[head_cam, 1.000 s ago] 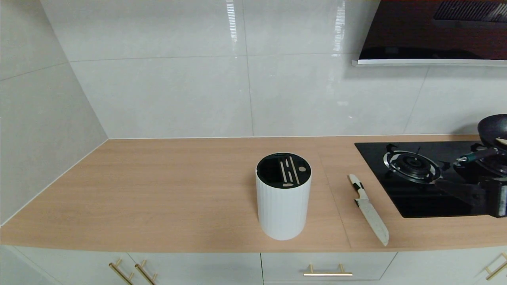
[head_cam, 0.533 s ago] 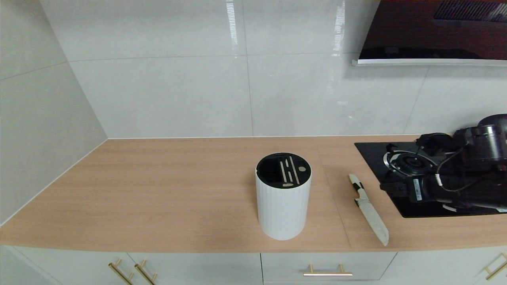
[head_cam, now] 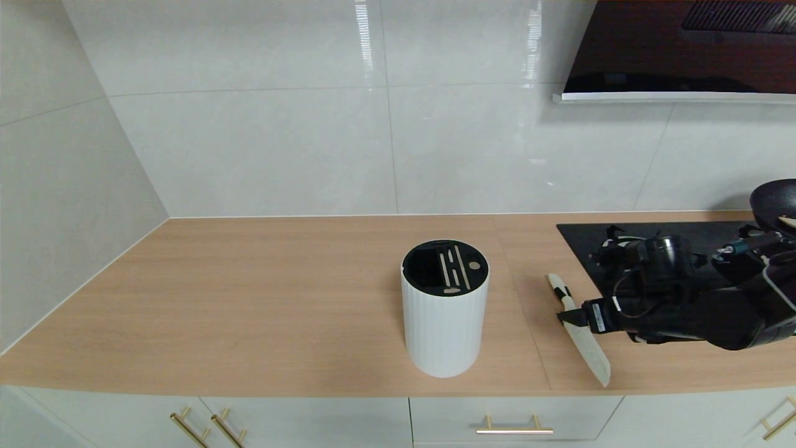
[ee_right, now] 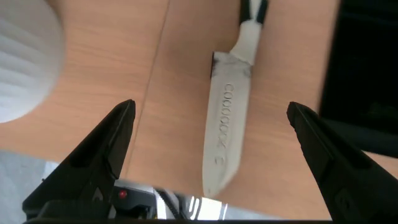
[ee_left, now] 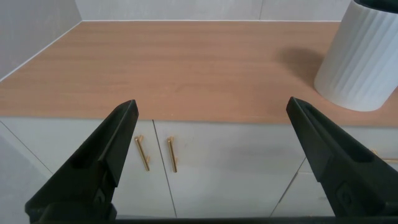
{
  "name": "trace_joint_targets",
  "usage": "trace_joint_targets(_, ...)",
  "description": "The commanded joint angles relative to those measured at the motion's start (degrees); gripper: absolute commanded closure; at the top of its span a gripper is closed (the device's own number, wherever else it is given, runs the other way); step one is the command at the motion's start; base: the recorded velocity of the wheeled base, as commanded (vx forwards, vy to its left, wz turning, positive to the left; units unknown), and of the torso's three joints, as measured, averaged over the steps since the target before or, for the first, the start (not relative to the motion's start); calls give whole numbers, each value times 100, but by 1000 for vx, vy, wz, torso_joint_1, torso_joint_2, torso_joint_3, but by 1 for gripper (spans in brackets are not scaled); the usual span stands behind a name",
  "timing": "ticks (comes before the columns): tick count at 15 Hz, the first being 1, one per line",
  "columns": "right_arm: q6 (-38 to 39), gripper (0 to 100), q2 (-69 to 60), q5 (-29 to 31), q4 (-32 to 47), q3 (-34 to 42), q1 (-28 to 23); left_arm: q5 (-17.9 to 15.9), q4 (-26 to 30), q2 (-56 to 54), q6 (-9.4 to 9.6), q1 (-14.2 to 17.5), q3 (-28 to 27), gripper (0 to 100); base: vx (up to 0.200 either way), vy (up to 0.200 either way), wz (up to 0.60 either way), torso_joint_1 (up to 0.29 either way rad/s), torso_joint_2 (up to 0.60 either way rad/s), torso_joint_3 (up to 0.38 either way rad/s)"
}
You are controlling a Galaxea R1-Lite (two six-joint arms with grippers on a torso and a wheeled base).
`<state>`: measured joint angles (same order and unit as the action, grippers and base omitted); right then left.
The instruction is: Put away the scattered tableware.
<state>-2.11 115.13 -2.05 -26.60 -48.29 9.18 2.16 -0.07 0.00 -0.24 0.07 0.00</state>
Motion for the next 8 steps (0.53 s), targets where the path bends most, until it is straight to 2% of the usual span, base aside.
trace_joint_targets(1, -9, 0, 590, 3, -302, -14, 5, 4, -1, 9, -2, 1, 0, 0, 0, 0, 0, 0, 0, 0)
trace_joint_targets(4, -9, 0, 1161, 38, -952, -146, -4, 4, -1, 0, -2, 1, 0, 0, 0, 0, 0, 0, 0, 0)
trace_joint_targets(8, -18, 0, 1495, 99, -1313, -234, -39, 4, -1, 9, -2, 1, 0, 0, 0, 0, 0, 0, 0, 0)
